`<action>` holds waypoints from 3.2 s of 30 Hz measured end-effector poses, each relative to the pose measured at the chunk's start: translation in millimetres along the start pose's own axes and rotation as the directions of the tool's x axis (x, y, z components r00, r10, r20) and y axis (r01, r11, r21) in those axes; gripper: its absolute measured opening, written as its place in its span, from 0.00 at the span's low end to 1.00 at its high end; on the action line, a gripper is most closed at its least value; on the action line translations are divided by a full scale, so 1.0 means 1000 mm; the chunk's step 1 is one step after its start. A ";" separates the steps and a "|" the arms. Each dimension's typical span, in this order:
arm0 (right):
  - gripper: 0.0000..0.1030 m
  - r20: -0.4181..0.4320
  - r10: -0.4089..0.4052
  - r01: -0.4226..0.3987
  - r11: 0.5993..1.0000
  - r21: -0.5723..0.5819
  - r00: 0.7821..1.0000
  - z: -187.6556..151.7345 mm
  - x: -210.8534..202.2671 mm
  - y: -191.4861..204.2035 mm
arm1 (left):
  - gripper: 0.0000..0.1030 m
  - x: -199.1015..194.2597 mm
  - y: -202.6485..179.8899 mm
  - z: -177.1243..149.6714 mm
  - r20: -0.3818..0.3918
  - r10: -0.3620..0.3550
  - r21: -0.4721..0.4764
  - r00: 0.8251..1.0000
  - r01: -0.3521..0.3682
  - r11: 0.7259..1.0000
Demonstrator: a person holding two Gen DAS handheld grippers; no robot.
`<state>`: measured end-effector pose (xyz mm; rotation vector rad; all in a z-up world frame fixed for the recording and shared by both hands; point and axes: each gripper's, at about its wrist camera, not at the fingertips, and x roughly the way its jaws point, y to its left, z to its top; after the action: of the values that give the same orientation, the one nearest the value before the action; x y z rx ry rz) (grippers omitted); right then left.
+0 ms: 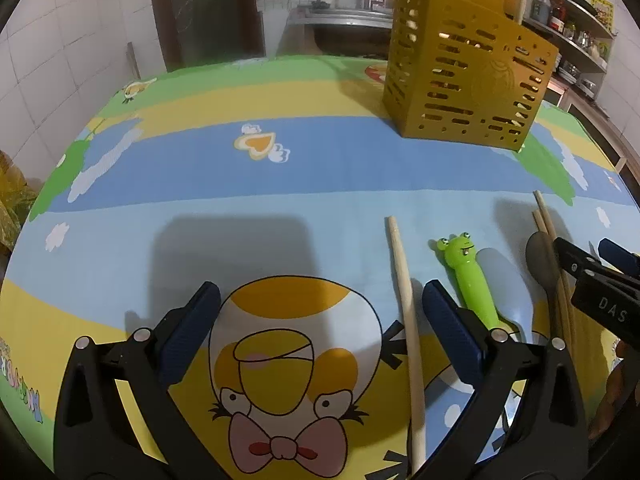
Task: Organize utensils
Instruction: 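Reach for the next chopstick with the left tool while the right tool grasps one, then lift both held chopsticks up over the yellow slotted holder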
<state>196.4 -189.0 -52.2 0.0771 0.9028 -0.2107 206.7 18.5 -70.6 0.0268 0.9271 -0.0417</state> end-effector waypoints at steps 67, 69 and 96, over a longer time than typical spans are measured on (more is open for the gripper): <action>0.06 0.295 0.200 -0.218 0.976 0.027 0.934 0.024 -0.089 -0.044 | 0.04 -0.094 -0.019 0.042 0.256 -0.080 -0.053 0.963 0.097 0.994; 0.06 0.339 0.207 -0.225 0.974 0.015 0.918 0.024 -0.100 -0.042 | 0.04 -0.106 -0.020 0.040 0.299 -0.075 -0.047 0.951 0.094 0.994; 0.06 0.603 0.244 -0.297 0.955 -0.012 0.759 0.047 -0.152 -0.063 | 0.04 -0.175 -0.029 0.064 0.546 -0.087 0.007 0.833 0.100 0.995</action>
<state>127.6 -235.2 98.0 0.2071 0.2337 0.0078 151.1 -8.6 107.9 -0.0505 0.3508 -0.1242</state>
